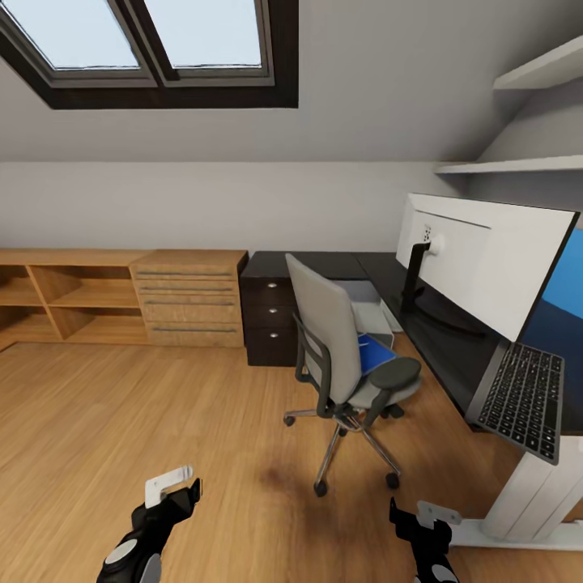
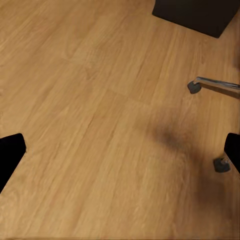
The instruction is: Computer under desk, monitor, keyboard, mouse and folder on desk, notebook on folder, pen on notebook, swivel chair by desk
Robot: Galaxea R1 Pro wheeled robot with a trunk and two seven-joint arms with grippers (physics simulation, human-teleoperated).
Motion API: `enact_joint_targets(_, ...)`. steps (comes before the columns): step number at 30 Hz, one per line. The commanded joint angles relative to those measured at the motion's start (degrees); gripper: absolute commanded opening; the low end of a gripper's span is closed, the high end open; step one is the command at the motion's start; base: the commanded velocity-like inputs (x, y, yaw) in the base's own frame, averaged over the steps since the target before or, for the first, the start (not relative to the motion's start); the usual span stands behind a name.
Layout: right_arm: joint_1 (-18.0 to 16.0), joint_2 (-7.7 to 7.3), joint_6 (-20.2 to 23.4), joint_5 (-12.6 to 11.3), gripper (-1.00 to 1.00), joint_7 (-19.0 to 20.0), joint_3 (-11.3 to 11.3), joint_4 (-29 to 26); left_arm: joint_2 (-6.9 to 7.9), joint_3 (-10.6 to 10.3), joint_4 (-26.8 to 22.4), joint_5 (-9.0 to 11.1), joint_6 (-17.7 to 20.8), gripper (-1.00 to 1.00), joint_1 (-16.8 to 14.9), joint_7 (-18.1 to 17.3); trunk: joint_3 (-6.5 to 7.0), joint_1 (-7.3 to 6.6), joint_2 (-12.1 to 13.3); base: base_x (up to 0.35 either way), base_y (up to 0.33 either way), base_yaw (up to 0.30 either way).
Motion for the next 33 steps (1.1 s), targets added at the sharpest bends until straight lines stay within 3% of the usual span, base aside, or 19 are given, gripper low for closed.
enact_joint_targets(1, 0.0, 0.01, -0.3, -0.4, 1.0, 0.1, 0.0, 0.0, 0.01, 0.0, -1.1, 0.6, 0.4, 1.0, 0.8, 0.3, -0.24, 0.22, -0.4, 0.0, 0.0, 0.0)
enact_joint_targets(19, -0.8, -0.15, 0.1, -0.1, 1.0, -0.1, 0.2, -0.7, 0.13, 0.0, -3.1, 0.5, 0.6, 1.0, 2.1, 0.3, -3.47, 4.17, -7.7, 0.0, 0.0, 0.0)
enact_joint_targets(28, -8.9, -0.4, 4.4, 0.0, 1.0, -0.3, 0.2, -0.2, 0.15, 0.1, -4.2, 0.6, 0.6, 1.0, 2.1, 0.3, -5.08, 6.15, -11.3, 0.0, 0.0, 0.0)
enact_joint_targets(33, -14.4, -1.73, 8.2, -0.2, 1.0, -0.4, 0.1, 0.0, 0.12, 0.0, -5.1, 0.6, 0.7, 1.0, 2.1, 0.3, -5.98, 7.25, -13.3, 0.0, 0.0, 0.0)
